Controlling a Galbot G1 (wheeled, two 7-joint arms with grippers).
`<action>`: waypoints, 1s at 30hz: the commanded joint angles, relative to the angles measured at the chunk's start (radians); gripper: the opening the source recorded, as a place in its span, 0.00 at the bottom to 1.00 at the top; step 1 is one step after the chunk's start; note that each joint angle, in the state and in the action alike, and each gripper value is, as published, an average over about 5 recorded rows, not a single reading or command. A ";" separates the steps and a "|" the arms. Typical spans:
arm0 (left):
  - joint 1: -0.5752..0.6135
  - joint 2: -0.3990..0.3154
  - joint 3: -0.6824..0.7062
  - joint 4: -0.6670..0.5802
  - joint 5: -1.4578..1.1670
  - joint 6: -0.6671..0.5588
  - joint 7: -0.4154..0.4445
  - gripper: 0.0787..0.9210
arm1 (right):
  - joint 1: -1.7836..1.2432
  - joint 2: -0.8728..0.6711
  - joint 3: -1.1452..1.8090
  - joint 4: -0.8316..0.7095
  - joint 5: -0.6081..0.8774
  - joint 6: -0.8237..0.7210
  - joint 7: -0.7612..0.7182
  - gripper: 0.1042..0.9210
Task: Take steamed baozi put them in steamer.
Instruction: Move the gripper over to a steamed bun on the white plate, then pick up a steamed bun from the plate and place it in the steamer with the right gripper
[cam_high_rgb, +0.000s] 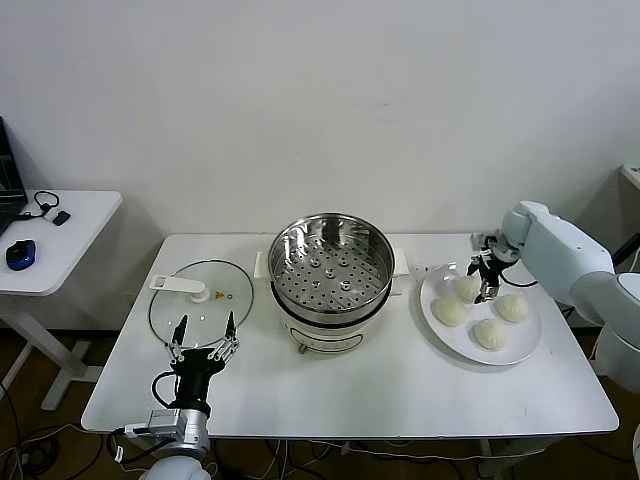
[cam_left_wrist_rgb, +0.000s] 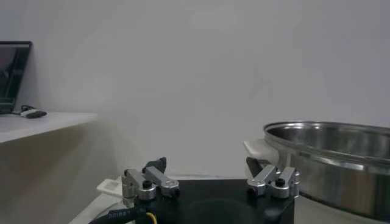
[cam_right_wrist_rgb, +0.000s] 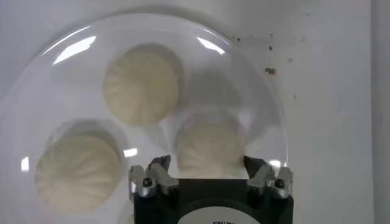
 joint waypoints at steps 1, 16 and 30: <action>0.000 0.001 -0.001 -0.005 -0.001 -0.001 -0.001 0.88 | 0.001 0.009 0.008 -0.015 -0.009 0.003 -0.003 0.74; 0.012 -0.004 -0.009 -0.024 0.004 -0.002 -0.003 0.88 | 0.311 -0.147 -0.376 0.437 0.190 -0.013 -0.010 0.63; 0.021 -0.016 0.011 -0.034 0.022 -0.007 -0.007 0.88 | 0.759 -0.137 -0.674 0.879 0.303 0.189 0.089 0.63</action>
